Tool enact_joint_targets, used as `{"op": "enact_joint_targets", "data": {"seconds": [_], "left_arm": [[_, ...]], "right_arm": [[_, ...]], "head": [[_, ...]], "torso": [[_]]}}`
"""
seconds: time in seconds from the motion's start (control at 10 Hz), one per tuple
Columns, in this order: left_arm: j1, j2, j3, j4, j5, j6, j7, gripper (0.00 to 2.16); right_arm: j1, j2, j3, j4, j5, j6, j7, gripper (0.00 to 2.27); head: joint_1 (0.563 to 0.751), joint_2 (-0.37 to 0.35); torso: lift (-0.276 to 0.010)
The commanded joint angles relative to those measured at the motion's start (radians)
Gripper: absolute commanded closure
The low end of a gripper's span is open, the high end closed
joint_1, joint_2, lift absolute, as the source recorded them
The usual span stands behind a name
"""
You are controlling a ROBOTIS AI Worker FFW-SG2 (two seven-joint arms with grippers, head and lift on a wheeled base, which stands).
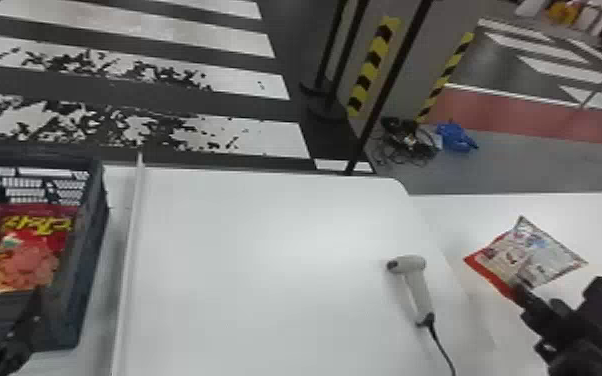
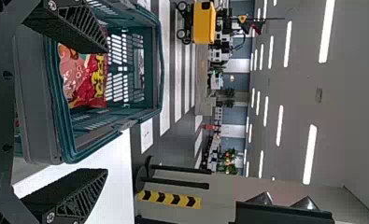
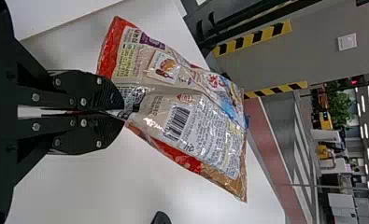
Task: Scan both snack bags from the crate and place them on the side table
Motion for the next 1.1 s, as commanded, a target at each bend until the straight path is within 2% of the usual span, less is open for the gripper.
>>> {"op": "enact_joint_targets", "data": {"seconds": [0.0,0.2,0.3,0.5,0.8,1.0], "left_arm": [[0.012,0.0,0.006,-0.007,0.0,-0.006,0.0,0.09],[0.029,-0.002,0.012,-0.018,0.0,-0.031,0.0,0.09],[0.036,-0.003,0.017,-0.023,0.0,-0.034,0.0,0.09],[0.036,-0.009,0.018,-0.027,-0.003,-0.034,0.0,0.09],[0.035,-0.014,0.015,-0.04,-0.005,-0.034,0.003,0.09],[0.035,-0.014,0.012,-0.046,-0.008,-0.034,0.005,0.09]], "right_arm": [[0.001,0.002,-0.002,0.013,0.001,-0.036,-0.001,0.0],[0.006,0.007,-0.01,0.002,-0.002,-0.051,-0.001,0.05],[0.02,0.028,-0.013,-0.021,-0.014,-0.073,-0.001,0.05],[0.08,0.131,0.01,-0.234,-0.012,-0.07,0.002,0.05],[0.205,0.306,0.137,-0.584,-0.017,-0.07,0.003,0.05],[0.307,0.306,0.26,-0.745,-0.022,-0.076,0.003,0.05]], "head": [[0.695,-0.35],[0.695,-0.35],[0.695,-0.35],[0.695,-0.35],[0.695,-0.35],[0.695,-0.35]], "torso": [[-0.098],[-0.098],[-0.098],[-0.098],[-0.098],[-0.098]]}}
